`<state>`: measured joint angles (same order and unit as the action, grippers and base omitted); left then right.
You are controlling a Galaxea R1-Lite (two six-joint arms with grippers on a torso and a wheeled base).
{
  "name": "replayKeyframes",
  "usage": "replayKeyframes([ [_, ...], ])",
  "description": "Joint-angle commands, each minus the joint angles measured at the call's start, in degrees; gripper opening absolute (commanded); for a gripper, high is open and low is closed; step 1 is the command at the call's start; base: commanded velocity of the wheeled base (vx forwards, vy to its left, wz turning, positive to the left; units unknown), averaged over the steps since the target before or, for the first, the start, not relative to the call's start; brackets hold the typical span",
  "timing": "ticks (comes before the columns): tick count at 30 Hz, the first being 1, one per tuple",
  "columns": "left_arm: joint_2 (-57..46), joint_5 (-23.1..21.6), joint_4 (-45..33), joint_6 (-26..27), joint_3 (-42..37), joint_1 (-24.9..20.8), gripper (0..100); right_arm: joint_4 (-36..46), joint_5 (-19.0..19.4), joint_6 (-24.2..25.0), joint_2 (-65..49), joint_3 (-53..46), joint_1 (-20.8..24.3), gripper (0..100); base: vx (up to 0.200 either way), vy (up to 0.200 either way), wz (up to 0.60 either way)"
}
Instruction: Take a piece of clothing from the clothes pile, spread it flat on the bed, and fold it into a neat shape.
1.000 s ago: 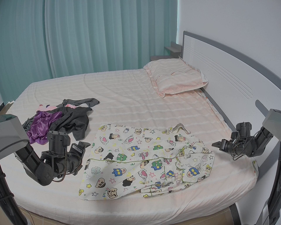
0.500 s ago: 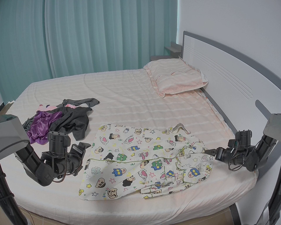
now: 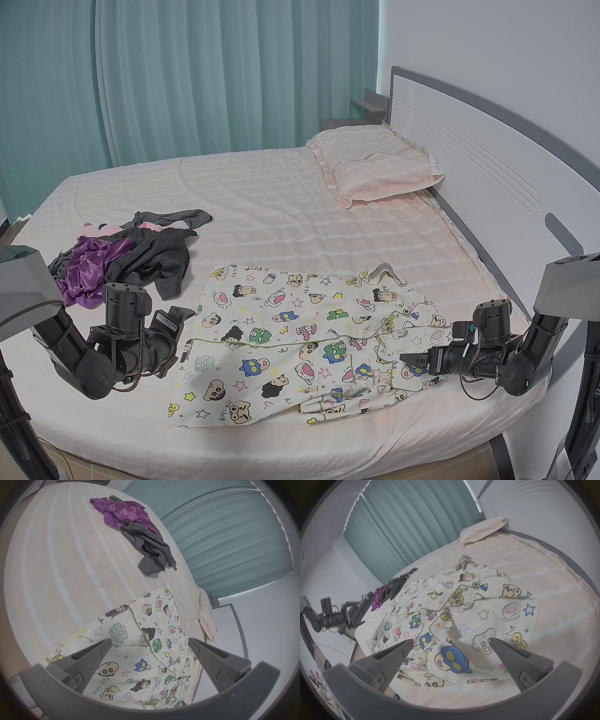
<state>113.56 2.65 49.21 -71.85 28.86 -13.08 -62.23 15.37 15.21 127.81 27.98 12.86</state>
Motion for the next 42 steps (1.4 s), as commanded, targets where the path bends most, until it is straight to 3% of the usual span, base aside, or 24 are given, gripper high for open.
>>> replayKeyframes([
  [1,0.18,-0.01,0.01,-0.04,-0.03,-0.02,100,-0.96,1.15,-0.98,3.50,-0.64,0.41,100,0.000,0.000,0.00],
  [2,0.18,-0.01,0.01,-0.04,-0.03,-0.02,100,-0.96,1.15,-0.98,3.50,-0.64,0.41,100,0.000,0.000,0.00],
  [3,0.18,-0.01,0.01,-0.04,-0.03,-0.02,100,-0.87,1.50,-2.12,3.77,-0.73,0.50,0,0.000,0.000,0.00],
  [14,0.18,-0.01,0.01,-0.04,-0.03,-0.02,100,-1.05,1.77,-6.25,3.24,-4.60,-1.96,0,0.000,0.000,0.00],
  [18,0.18,-0.01,-0.08,-0.04,-0.03,-0.10,100,-1.05,3.00,-12.58,2.45,-9.08,-6.18,0,0.000,0.000,0.00],
  [24,0.18,0.08,-0.08,0.04,-0.11,-0.19,100,-1.14,4.23,-17.15,2.18,-11.54,-9.52,0,0.000,0.000,0.00],
  [32,0.26,-0.18,-0.26,0.31,-1.17,-2.12,100,-1.22,4.14,-18.11,2.36,-11.45,-10.66,0,0.000,0.000,0.00],
  [33,0.26,-0.36,-0.26,0.40,-1.35,-2.48,100,-1.22,4.14,-18.29,2.36,-11.54,-10.75,100,0.000,0.000,0.00],
  [38,0.61,-1.59,-0.70,0.92,-2.31,-3.79,100,-1.93,4.23,-17.76,1.92,-11.37,-10.75,100,0.000,0.000,0.00],
  [42,0.61,-3.61,-0.61,6.37,-6.53,-5.73,100,-8.08,4.40,-14.07,0.69,-14.35,-10.84,100,0.000,0.000,0.00],
])
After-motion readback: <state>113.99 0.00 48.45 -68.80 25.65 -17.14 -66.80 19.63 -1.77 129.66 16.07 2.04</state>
